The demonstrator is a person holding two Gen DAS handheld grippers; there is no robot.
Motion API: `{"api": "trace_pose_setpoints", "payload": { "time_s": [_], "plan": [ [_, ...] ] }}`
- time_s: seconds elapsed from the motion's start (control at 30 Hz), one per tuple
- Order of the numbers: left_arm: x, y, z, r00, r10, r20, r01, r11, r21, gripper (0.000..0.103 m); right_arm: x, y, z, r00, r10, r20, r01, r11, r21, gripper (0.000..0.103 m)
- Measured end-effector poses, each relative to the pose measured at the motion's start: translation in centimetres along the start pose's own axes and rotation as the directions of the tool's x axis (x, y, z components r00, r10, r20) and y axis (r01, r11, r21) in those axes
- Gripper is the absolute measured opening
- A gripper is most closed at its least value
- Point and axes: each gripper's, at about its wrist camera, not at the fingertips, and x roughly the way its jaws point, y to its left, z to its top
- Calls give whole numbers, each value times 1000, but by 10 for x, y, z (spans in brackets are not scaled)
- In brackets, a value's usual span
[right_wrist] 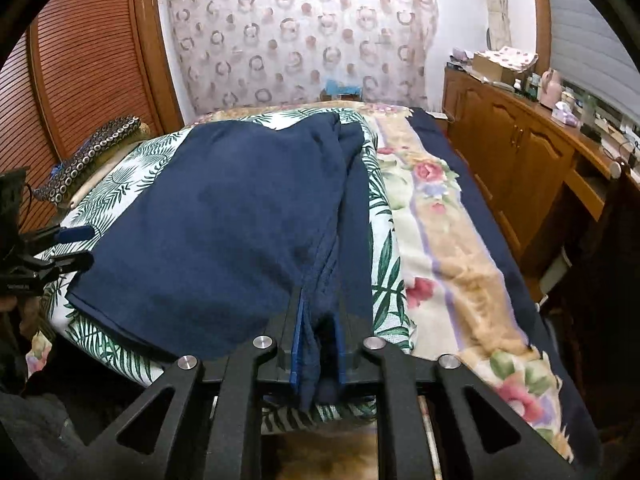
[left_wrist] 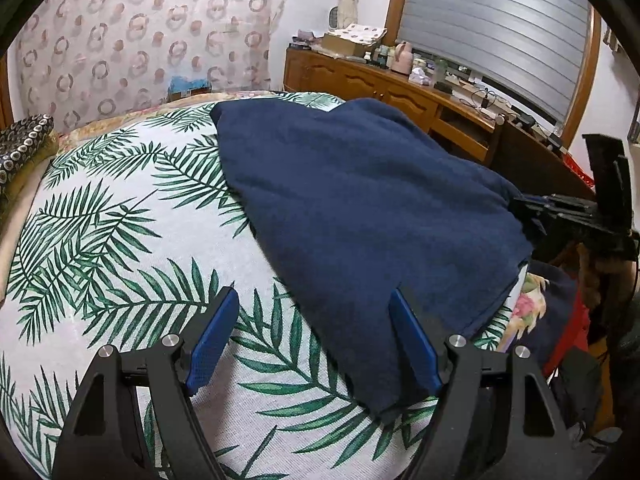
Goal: Fold small clothes
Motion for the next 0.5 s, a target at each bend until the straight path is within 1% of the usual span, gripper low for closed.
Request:
{"api": "trace_pose_setpoints", "payload": {
  "time_s": [0.03, 0.13, 0.2, 0.27, 0.37, 0.43, 0.5],
  "plan": [
    [0, 0, 0, 1000, 1, -1, -1, 1000, -1, 78, -2, -1, 3, 1000, -7, 8, 7, 1000, -1, 31],
    [-2, 2, 0, 1000, 5, 14, -5, 1000, -13, 78, -12, -5, 17, 998, 6, 59, -7, 1000, 16, 45],
    [-7, 6, 2, 999, 21, 41, -20, 999, -27, 78, -12, -1, 26, 996, 19, 86, -20, 1000, 17, 45],
    [-13, 10, 5, 997, 39, 73, -35, 998, -50, 78, -10, 1, 38, 994, 29, 107, -28, 1000, -11, 45],
    [-25, 21, 9, 988, 82, 134, -69, 993, -96, 78, 2, 5, 61, 992, 56, 112, -51, 997, -54, 45],
    [-32, 26, 9, 981, 106, 161, -88, 990, -114, 78, 21, 11, 82, 992, 77, 102, -70, 995, -71, 45],
    [-37, 30, 9, 977, 117, 180, -95, 987, -127, 78, 43, 10, 97, 994, 79, 82, -73, 995, -69, 45]
  ]
}}
